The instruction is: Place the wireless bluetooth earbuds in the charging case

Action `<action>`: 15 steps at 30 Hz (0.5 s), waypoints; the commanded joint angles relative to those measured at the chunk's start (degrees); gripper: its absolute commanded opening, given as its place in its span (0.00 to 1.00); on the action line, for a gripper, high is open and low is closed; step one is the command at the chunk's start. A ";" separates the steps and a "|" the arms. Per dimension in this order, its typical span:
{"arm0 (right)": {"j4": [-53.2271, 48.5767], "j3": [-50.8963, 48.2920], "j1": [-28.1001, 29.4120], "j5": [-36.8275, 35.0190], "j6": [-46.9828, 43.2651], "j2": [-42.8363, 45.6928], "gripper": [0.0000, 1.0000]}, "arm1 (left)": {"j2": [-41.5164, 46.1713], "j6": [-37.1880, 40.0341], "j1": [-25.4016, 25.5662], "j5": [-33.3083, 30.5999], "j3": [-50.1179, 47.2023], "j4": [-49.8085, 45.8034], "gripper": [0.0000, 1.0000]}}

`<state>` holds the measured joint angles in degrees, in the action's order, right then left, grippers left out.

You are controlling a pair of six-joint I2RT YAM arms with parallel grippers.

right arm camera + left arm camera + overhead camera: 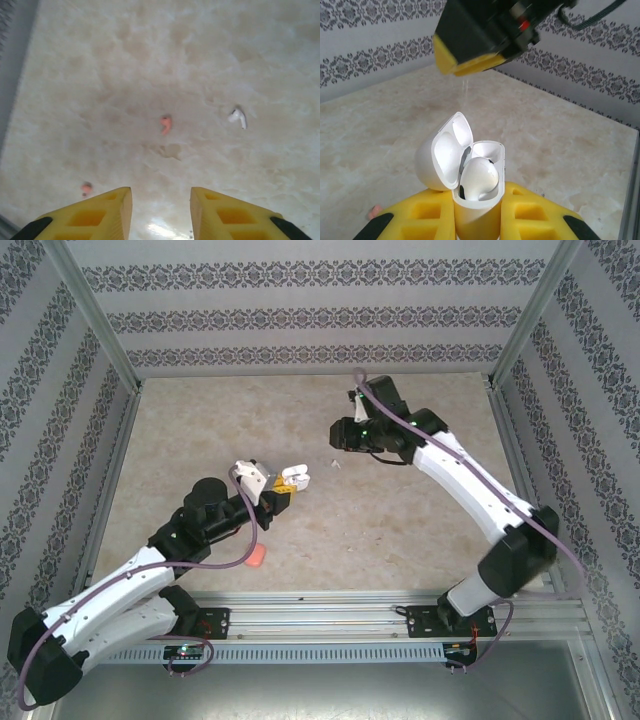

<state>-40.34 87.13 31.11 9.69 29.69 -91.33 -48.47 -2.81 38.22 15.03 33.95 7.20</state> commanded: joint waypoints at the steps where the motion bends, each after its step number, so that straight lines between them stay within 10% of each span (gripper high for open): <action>1: -2.65 4.32 -1.17 -1.09 -5.40 -7.19 0.39 | -0.50 2.16 -0.86 1.10 0.15 -0.85 0.00; 15: -14.31 29.08 -3.83 -2.28 -13.63 -39.70 0.43 | -4.99 3.76 -2.51 1.60 -0.73 2.85 0.00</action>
<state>-49.76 111.87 27.14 9.41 19.25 -128.27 -52.97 -0.64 36.62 16.10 33.54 6.83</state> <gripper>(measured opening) 0.433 0.189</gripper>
